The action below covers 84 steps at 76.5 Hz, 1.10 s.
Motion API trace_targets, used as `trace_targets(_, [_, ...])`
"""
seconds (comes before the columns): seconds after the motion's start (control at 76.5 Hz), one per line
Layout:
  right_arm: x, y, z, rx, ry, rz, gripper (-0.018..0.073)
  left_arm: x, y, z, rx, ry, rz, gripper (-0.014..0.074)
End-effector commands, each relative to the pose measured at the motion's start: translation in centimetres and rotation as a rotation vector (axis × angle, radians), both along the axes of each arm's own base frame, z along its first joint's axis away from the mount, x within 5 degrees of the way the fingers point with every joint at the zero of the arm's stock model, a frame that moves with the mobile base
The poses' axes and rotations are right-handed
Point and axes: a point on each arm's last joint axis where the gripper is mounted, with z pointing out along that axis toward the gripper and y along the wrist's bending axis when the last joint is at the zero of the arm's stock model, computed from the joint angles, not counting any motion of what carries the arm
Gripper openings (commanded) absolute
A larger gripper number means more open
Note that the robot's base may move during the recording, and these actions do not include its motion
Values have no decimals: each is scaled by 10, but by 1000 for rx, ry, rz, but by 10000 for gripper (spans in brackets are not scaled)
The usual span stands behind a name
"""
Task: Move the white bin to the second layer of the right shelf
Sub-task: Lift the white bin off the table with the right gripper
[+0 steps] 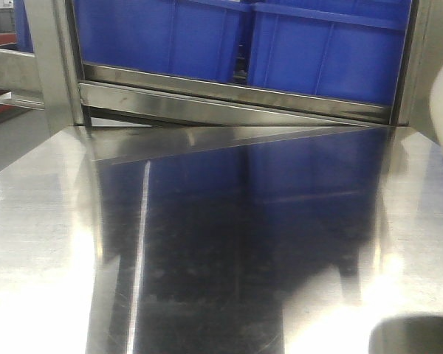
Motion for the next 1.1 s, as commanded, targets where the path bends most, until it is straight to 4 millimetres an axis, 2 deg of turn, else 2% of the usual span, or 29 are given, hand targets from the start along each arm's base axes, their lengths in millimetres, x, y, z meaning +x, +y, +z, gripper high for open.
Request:
trace_targets(0.0, [-3,-2,14,-3,-130,-18,40,1,0,-4,-14,-63,-3,85])
trace_targets(1.085, [-4,-2,14,-2,-137,-18,40,1,0,-4,-14,-63,-3,85])
